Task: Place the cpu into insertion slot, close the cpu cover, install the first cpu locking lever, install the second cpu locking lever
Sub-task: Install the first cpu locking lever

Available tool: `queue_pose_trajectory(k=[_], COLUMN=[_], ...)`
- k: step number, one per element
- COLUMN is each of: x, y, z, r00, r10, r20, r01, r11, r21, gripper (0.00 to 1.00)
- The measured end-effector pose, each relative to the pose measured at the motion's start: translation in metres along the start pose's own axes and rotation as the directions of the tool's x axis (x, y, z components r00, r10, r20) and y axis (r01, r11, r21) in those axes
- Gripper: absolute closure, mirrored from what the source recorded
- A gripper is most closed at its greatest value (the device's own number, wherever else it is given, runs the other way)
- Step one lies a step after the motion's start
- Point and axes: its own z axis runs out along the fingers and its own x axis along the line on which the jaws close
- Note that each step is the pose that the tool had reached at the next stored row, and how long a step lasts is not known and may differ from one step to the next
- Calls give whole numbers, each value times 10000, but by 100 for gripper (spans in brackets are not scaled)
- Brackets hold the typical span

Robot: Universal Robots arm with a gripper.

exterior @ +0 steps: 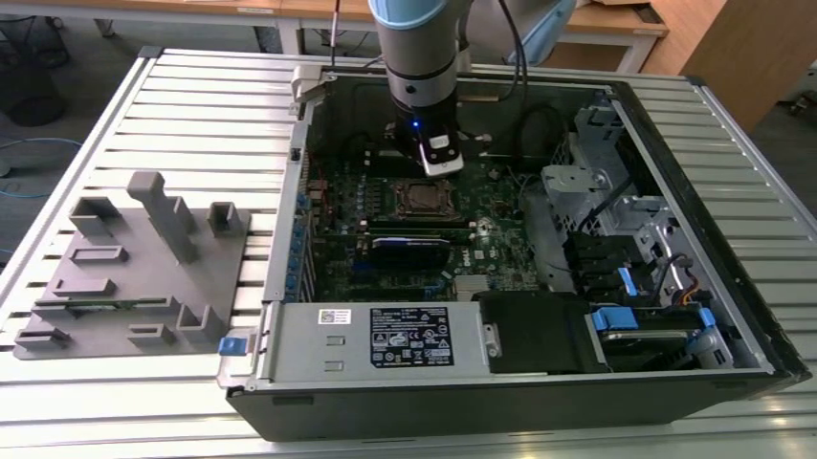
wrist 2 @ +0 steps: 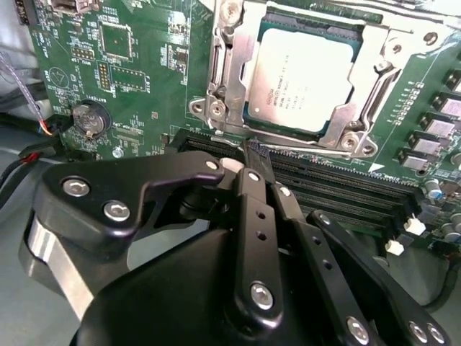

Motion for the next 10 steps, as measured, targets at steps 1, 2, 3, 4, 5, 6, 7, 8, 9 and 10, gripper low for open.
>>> queue_pose_trajectory(k=[1,2,3,4,5,6,7,8,9,10], x=[0,0,0,0,1,1,1,1,2,2], y=[-1,-3,-4,-5,-6,-7,-8,-10,-11,-13], z=[2,4,6,8,11,15,18,21,22,24], r00=[10000,10000,10000,10000,10000,10000,10000,10000,10000,10000], r10=[-4,-7,-10,-12,-14,-17,-19,-20,-21,-21], r20=[11,21,33,47,61,73,82,87,92,96], r01=[4,7,10,12,15,17,20,20,21,22], r11=[10000,10000,10000,10000,10000,10000,10000,10000,10000,10000], r21=[-4,-8,-11,-16,-21,-26,-31,-34,-34,-35], gripper=[90,90,90,90,90,90,90,90,90,90])
